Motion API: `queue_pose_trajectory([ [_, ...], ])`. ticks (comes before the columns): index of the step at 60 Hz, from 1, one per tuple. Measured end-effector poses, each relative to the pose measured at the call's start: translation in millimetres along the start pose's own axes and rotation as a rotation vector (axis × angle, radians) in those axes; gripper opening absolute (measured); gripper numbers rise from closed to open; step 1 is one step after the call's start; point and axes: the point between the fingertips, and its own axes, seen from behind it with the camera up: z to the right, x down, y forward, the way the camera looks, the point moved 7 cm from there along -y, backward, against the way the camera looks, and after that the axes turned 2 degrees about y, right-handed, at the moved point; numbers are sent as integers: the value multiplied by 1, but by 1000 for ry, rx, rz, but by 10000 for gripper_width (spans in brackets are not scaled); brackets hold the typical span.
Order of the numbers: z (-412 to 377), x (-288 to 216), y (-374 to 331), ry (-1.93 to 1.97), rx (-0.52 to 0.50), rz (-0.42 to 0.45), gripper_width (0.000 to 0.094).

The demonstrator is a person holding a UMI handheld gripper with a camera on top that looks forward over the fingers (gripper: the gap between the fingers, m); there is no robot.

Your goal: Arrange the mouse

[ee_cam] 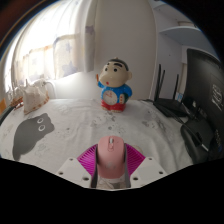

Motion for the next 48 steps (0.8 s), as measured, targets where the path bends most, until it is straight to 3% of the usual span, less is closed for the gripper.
queue_pose_trajectory([
  [14, -113, -91, -26, 54, -127, 89, 380],
  [21, -203, -115, -24, 70, -211, 83, 379],
  [34, -325, -71, 7, 51, -251, 24, 378],
  [39, -346, -37, 24, 38, -243, -50, 378],
  [46, -349, -3, 38, -41, -184, -97, 470],
  [48, -351, -6, 37, -52, -187, -69, 519],
])
